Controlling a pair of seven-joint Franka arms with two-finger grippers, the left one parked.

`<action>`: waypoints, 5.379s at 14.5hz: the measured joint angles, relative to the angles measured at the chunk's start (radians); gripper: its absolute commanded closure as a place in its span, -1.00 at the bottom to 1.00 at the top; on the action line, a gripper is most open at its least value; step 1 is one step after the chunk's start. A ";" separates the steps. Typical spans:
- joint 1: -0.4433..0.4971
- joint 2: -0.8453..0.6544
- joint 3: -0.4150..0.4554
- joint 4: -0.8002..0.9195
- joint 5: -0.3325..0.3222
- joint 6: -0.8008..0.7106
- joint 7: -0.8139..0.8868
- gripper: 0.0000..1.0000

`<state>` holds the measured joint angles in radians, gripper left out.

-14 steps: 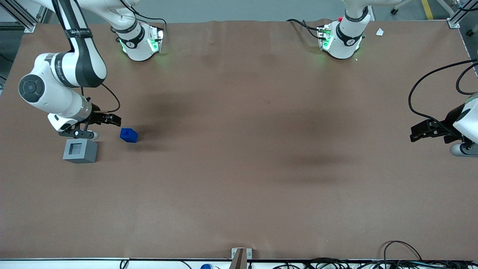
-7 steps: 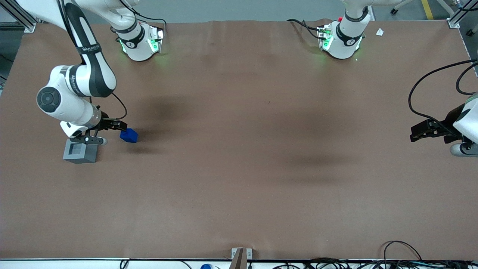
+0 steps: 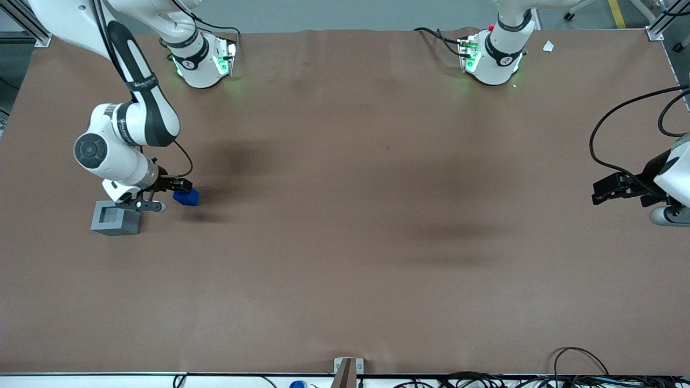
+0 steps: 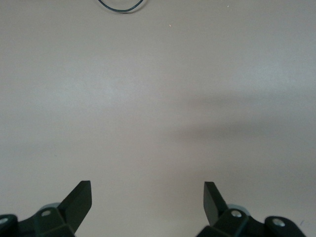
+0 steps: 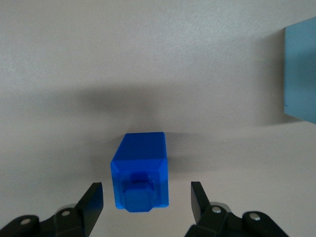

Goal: Insert blue part into gray base with right arm
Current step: 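Lower the right gripper around the blue block and close it, then lift the blue block and carry it over the gray base's opening, then lower the blue block into the gray base's square opening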

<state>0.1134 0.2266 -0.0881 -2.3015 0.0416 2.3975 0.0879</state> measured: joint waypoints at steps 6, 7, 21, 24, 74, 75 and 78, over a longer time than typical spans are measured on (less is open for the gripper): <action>0.003 0.033 0.000 0.000 0.015 0.015 0.000 -0.12; 0.003 0.036 0.000 0.000 0.015 0.015 0.000 0.06; -0.041 0.026 -0.017 0.231 0.020 -0.257 -0.006 0.82; -0.071 0.026 -0.018 0.301 0.019 -0.345 -0.064 0.83; -0.332 0.177 -0.023 0.438 -0.023 -0.310 -0.431 -0.96; -0.332 0.177 -0.023 0.438 -0.023 -0.310 -0.431 -1.00; -0.332 0.178 -0.022 0.440 -0.023 -0.310 -0.431 -1.00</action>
<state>-0.2184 0.4042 -0.1101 -1.8617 0.0185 2.0872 -0.3429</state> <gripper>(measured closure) 0.141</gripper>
